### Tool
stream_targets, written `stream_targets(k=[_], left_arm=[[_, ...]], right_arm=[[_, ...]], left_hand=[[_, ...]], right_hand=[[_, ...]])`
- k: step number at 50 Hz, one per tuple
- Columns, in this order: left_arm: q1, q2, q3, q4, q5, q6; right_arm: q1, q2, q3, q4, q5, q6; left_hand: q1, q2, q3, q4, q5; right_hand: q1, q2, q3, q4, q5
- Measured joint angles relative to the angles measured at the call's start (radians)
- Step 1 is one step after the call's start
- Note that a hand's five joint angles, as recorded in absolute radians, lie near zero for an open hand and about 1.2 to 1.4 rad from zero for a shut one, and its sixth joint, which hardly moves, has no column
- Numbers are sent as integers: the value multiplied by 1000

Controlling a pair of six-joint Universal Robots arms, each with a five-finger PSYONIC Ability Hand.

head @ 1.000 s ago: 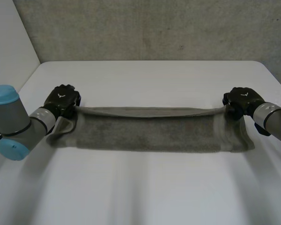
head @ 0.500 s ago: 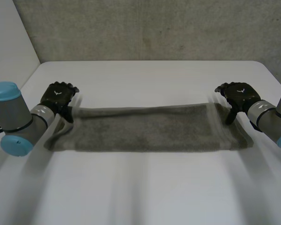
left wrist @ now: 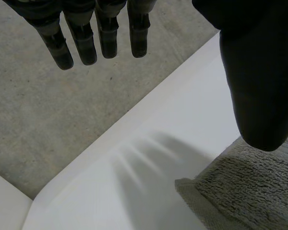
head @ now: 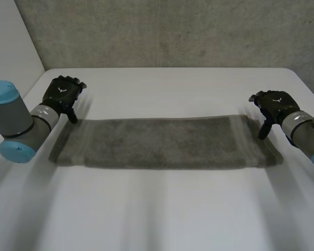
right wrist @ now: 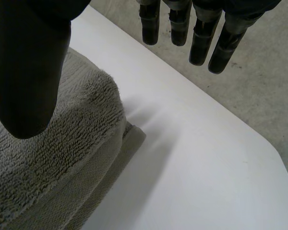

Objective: Fold the towel.

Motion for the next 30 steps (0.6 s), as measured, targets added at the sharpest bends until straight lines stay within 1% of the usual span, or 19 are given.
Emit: stream_targets(k=[5, 9, 14, 16, 19, 23, 26, 30], left_arm=[[0, 14, -17, -11, 16, 0], [1, 82, -76, -30, 22, -12], [-1, 222, -197, -46, 23, -47], [-3, 307, -274, -48, 21, -82], [-5, 390, -355, -47, 19, -128], [-12, 508, -500, -37, 19, -215], [-18, 553, -578, -19, 18, -248], [-42, 612, -717, 49, 17, -277]], right_arm=[[0, -38, 8, 3, 4, 5], [-2, -106, 24, 11, 4, 29], [-9, -217, 71, 40, -9, 90], [-11, -271, 108, 72, -26, 114], [-13, -314, 157, 110, -49, 123], [-14, -354, 266, 154, -75, 95], [-14, -361, 330, 154, -82, 62], [-24, -357, 457, 67, -90, -19]], left_hand=[[0, -2, 0, 0, 0], [0, -2, 0, 0, 0], [0, -2, 0, 0, 0], [0, -2, 0, 0, 0], [0, -2, 0, 0, 0], [0, -2, 0, 0, 0], [0, -2, 0, 0, 0], [0, -2, 0, 0, 0]], right_hand=[[-3, 0, 0, 0, 0], [-3, 0, 0, 0, 0], [-4, 0, 0, 0, 0], [-4, 0, 0, 0, 0], [-4, 0, 0, 0, 0], [-4, 0, 0, 0, 0], [-6, 0, 0, 0, 0], [-2, 0, 0, 0, 2]])
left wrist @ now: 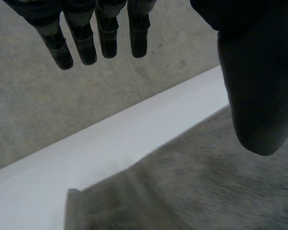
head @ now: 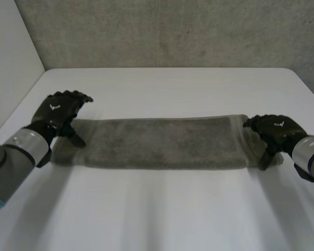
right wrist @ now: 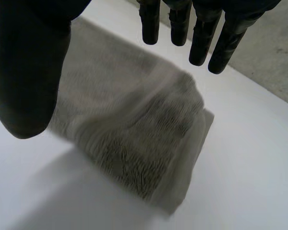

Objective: Fold the towel.

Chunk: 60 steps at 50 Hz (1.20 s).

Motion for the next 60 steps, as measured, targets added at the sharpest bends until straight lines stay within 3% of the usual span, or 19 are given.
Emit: stream_targets(k=[8, 18, 22, 28, 30, 44, 53, 60], left_arm=[[-34, 30, -73, 85, -4, 7], [-35, 24, -76, 87, -3, 9], [-33, 23, -79, 87, -1, 10], [-33, 23, -85, 88, -1, 10], [-33, 23, -87, 90, -1, 10], [-24, 23, -88, 95, -2, 10], [-22, 23, -89, 95, -2, 10], [-22, 23, -89, 95, -2, 10]], right_arm=[[-44, 69, 76, -188, -11, -37], [-58, 137, 62, -227, -11, -64], [-64, 153, 59, -230, -11, -80], [-80, 163, 55, -230, -21, -87], [-88, 166, 54, -230, -28, -87], [-268, 133, 15, -194, -80, -85], [-440, 98, -161, -66, -152, -112], [-392, 46, -287, 44, -163, -125]], left_hand=[[0, 0, 0, 0, 0], [0, 0, 0, 0, 0], [0, 0, 0, 0, 0], [0, 0, 0, 0, 0], [0, 0, 0, 0, 0], [0, 0, 0, 0, 0], [0, 0, 0, 0, 0], [0, 0, 0, 0, 0]], right_hand=[[123, 99, 0, 0, 133], [246, 233, 0, 0, 257], [456, 444, 0, 0, 452], [991, 986, 0, 0, 994], [1077, 1041, 0, 0, 1091], [1077, 1041, 0, 0, 1093], [1081, 1041, 0, 0, 1094], [1085, 1042, 0, 0, 1097]])
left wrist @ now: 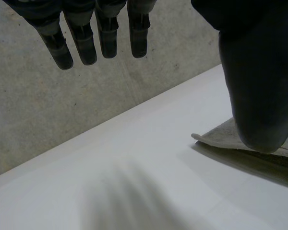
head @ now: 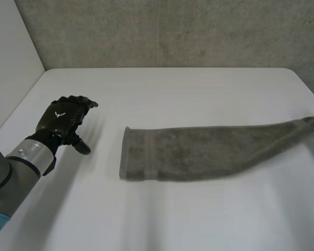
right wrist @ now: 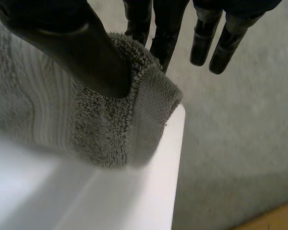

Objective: Fold the towel.

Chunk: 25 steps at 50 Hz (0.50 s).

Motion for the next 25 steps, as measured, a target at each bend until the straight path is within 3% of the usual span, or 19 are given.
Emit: stream_targets(k=[3, 12, 15, 20, 25], left_arm=[[0, 1, 0, 0, 0, 0], [2, 3, 0, 0, 0, 1], [3, 3, 0, 0, 0, 1], [2, 1, 0, 1, 0, 1], [1, -1, 0, 1, 0, 2]], right_arm=[[96, -25, -23, 19, 9, 2], [592, -18, -73, 19, 123, 6], [799, 40, -114, 12, 187, 4], [1043, 184, -205, -7, 263, 1], [1170, 333, -297, -32, 325, -3]], left_hand=[[0, 0, 0, 0, 0], [0, -1, 0, 0, 0], [0, -1, 0, 0, 0], [0, -1, 0, 0, 0], [0, -1, 0, 0, 0]], right_hand=[[0, 3, 0, 0, 0], [1, 10, 0, 0, 0], [2, 10, 0, 0, 0], [2, 10, 0, 0, 0], [2, 10, 0, 0, 0]])
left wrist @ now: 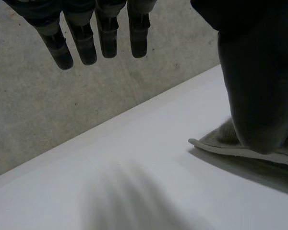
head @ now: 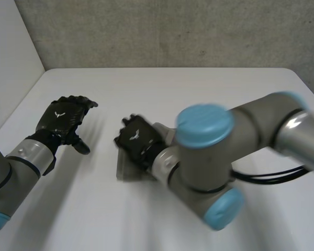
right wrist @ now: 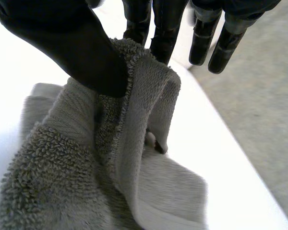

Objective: Fold the towel.

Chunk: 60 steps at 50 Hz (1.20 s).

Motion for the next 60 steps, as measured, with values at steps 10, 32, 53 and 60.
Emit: stream_targets(k=[10, 32, 53, 60], left_arm=[[-6, 0, 2, 0, -2, 0], [-330, -38, 104, -26, -6, -152], [-423, -333, 275, -20, -206, -31], [-364, -327, 254, -17, -355, -11]], right_arm=[[41, 82, -61, -50, 109, -12], [-354, -386, 528, -123, 53, 166], [-484, -403, 780, -273, -78, 219], [-513, -397, 818, -325, -102, 211]], left_hand=[[0, -1, 0, 0, 0], [0, -1, 0, 0, 0], [0, -1, 0, 0, 0], [0, -1, 0, 0, 0]], right_hand=[[-738, -724, 0, 0, -772], [-1090, -1054, 0, 0, -1101], [-1090, -1054, 0, 0, -1100], [-1002, -990, 0, 0, -1005]])
